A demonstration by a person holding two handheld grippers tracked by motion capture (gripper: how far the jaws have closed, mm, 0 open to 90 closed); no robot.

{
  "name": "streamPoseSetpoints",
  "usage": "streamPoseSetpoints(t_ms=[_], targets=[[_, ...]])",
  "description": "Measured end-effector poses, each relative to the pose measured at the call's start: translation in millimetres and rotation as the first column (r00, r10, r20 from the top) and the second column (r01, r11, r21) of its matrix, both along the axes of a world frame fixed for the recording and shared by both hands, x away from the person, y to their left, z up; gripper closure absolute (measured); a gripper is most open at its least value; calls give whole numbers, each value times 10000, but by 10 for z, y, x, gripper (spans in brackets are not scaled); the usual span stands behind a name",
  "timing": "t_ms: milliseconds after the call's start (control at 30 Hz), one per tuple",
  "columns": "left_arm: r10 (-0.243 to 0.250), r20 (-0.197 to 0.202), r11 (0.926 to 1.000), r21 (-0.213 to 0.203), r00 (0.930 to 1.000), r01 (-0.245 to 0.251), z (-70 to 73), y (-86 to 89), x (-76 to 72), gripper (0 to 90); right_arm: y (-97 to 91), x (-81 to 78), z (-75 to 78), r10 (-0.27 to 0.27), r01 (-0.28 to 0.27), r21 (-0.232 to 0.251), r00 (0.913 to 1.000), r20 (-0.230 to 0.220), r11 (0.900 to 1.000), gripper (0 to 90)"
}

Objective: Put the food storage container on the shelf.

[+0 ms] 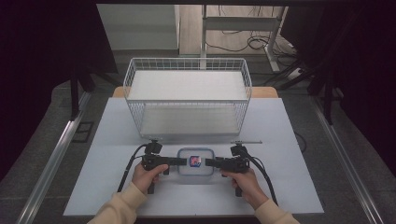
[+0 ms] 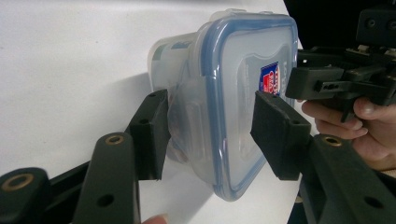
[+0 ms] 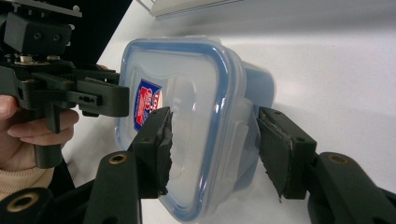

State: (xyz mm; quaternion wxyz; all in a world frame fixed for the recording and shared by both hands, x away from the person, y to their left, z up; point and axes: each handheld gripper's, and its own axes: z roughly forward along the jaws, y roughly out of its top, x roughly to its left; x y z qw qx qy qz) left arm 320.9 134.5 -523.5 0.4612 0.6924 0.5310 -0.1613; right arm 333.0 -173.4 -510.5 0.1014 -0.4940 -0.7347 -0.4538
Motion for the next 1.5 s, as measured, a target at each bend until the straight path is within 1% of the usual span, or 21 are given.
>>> streamPoseSetpoints(t_ms=[67,100,433,767,967,1100,1267,1367,1433,1467,1500], targets=[[32,29,10000,29,10000,-32,13,3,-7,477,-2,-3,5,5,-5,21,10000,5,10000,473],[57,43,10000,40,10000,-57,17,3,-9,478,3,-13,11,19,-19,-4,9999,142,10000,475],[123,114,9999,94,9999,-124,37,-4,-20,476,25,-40,37,65,-56,-194,9988,490,9998,475],[126,223,9998,130,9997,-129,70,-1,-23,476,24,-42,60,94,-86,-150,9982,590,9999,475],[16,160,9999,100,9999,-18,85,6,-19,480,18,-47,80,124,-116,-147,9984,549,9998,475],[-44,117,10000,74,9999,44,102,14,25,480,17,-8,98,113,-105,-162,9988,479,9998,475],[33,399,9999,119,9992,-37,266,34,76,483,28,53,208,119,-116,-56,9978,646,9999,475],[6,564,9998,195,9984,-17,380,44,103,483,38,85,310,140,-139,-20,9962,857,9999,475],[111,680,9998,129,9976,-120,458,41,124,483,43,111,388,151,-151,-4,9953,960,9999,474],[18,704,9999,147,9975,-29,490,53,136,483,47,122,424,162,-161,-16,9948,1007,9999,475],[26,743,9999,145,9972,-37,513,55,145,483,49,134,460,162,-161,-15,9940,1080,9999,475]])
